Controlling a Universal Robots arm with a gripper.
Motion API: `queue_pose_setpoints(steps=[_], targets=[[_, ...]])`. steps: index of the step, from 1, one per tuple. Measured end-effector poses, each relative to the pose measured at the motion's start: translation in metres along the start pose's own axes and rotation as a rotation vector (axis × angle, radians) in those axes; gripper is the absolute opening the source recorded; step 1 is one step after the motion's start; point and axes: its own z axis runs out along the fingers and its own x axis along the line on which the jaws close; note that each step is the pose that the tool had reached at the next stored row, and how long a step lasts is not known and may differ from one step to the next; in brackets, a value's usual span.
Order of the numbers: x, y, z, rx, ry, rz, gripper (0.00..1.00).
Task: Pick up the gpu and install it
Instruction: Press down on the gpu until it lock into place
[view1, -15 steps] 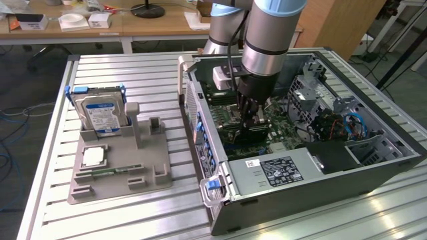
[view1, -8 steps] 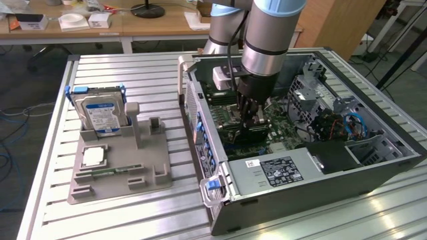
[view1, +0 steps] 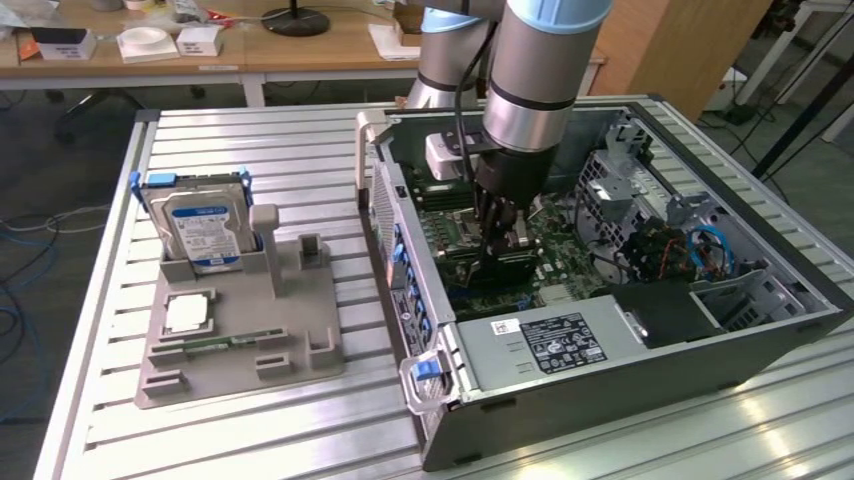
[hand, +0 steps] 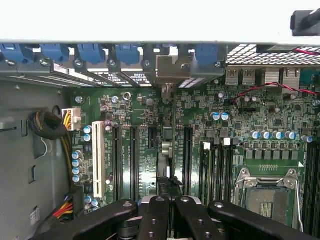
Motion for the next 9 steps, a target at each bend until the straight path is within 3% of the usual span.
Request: queue_pose_setpoints(steps=[4,9], targets=[[0.000,-0.0001,-0.0038,0.0018,-0.0038,0.000,0.11],[0.000,-0.0003,-0.0138,0.0009,-0.0015,0.000,0.11]])
